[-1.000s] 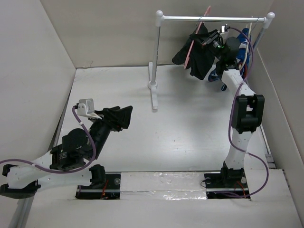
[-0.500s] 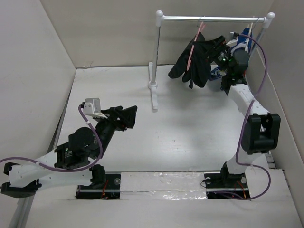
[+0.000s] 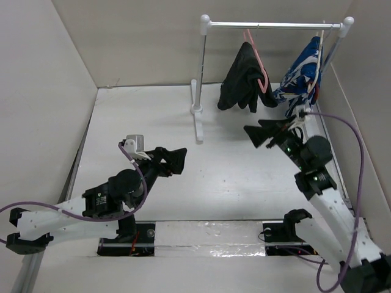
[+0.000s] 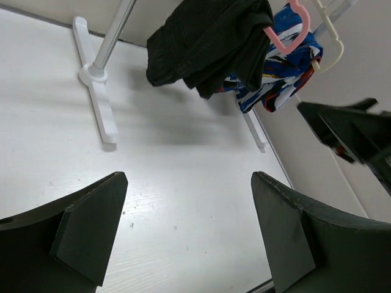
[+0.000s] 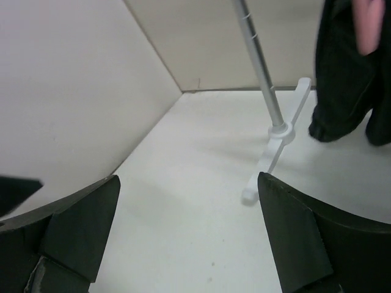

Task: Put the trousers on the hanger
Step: Reset both arms

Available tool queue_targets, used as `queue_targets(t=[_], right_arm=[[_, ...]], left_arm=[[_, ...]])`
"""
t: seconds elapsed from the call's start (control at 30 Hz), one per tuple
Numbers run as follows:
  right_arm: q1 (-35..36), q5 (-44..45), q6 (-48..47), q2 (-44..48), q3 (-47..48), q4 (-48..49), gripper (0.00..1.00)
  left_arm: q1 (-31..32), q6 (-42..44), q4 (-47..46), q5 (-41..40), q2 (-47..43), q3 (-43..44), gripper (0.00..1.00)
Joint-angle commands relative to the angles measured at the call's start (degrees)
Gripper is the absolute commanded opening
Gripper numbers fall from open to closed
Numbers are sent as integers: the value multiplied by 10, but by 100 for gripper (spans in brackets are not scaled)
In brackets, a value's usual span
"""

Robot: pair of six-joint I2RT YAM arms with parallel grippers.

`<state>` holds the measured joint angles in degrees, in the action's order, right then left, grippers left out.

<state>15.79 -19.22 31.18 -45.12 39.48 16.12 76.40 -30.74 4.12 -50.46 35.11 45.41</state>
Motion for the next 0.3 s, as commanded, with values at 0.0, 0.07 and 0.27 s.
queue_targets(t=[0.0, 0.07, 0.27], right_arm=[[28, 42, -90, 119, -61, -105, 100], [41, 61, -97, 166, -80, -164, 100], [71, 95, -104, 260, -107, -260, 100]], left_arm=[[1, -53, 5, -3, -4, -28, 81], [1, -66, 0, 9, -11, -50, 81], [1, -85, -22, 23, -8, -78, 81]])
